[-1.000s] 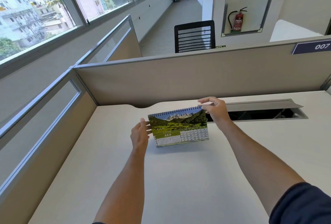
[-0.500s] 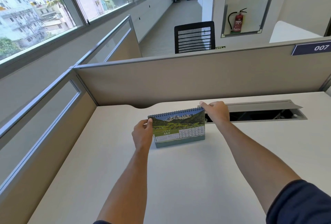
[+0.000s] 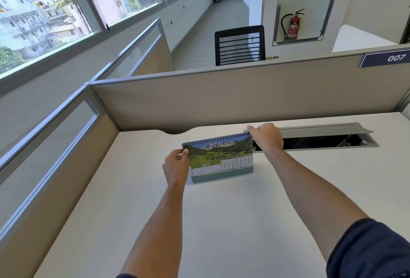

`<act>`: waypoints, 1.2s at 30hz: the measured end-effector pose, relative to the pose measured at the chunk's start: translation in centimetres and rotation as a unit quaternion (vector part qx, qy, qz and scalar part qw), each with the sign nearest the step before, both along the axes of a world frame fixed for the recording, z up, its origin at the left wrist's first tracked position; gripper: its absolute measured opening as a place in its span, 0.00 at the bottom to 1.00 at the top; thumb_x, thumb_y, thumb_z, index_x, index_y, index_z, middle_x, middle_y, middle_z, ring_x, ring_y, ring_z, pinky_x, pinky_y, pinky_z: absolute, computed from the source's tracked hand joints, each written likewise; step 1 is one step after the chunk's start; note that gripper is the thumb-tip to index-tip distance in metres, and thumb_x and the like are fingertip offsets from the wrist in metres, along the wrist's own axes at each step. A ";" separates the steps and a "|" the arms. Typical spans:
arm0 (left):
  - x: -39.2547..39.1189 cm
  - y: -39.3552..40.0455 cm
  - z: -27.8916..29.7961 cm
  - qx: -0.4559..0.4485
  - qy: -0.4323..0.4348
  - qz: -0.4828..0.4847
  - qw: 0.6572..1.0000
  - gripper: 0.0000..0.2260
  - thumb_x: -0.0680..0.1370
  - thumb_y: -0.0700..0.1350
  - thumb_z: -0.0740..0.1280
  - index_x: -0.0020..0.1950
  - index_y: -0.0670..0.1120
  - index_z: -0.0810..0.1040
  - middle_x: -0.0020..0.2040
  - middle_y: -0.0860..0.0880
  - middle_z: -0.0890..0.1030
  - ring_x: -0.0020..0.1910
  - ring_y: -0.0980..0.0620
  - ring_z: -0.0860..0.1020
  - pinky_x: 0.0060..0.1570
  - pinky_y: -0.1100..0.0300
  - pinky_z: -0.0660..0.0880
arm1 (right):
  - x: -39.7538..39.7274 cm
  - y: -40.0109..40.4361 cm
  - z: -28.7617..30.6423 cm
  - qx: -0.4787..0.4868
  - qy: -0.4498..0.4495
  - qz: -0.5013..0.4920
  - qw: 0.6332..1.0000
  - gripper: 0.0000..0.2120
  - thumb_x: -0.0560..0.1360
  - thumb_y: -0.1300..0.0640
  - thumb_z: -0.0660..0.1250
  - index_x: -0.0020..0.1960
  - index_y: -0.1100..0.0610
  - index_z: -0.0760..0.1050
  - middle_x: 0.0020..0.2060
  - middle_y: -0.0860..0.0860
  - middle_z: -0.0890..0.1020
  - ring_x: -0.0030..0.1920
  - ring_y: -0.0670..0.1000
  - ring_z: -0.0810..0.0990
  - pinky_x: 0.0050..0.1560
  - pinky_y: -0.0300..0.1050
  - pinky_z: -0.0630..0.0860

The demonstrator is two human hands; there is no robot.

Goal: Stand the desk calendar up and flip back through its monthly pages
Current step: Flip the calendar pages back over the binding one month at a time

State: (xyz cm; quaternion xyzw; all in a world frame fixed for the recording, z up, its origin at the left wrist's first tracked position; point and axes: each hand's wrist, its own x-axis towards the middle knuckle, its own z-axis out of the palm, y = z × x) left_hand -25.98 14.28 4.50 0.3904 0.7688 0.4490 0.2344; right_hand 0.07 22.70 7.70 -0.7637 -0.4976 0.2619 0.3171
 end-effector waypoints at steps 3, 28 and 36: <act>0.1 0.0 0.0 0.000 -0.003 -0.001 1.000 0.14 0.82 0.52 0.66 0.60 0.43 0.83 0.53 0.44 0.87 0.46 0.50 0.80 0.49 0.60 0.71 | 0.0 0.0 -0.1 -0.004 0.003 0.006 1.000 0.26 0.76 0.44 0.70 0.26 0.54 0.65 0.28 0.52 0.77 0.29 0.56 0.74 0.33 0.44 0.65; 0.7 -1.9 -0.3 -0.034 -0.054 0.026 0.998 0.13 0.79 0.45 0.72 0.61 0.42 0.79 0.46 0.49 0.81 0.47 0.48 0.79 0.47 0.58 0.73 | 0.4 -3.9 -3.4 0.062 0.186 -0.009 0.981 0.22 0.82 0.44 0.65 0.36 0.59 0.71 0.31 0.50 0.80 0.41 0.59 0.89 0.42 0.52 0.82; 0.2 -2.6 -0.8 -0.076 -0.059 -0.018 0.995 0.16 0.75 0.42 0.76 0.62 0.45 0.79 0.46 0.46 0.84 0.46 0.46 0.82 0.40 0.57 0.78 | 0.5 -3.9 -4.7 0.058 0.174 0.005 0.983 0.21 0.80 0.42 0.66 0.36 0.56 0.72 0.39 0.59 0.86 0.45 0.63 0.87 0.49 0.63 0.84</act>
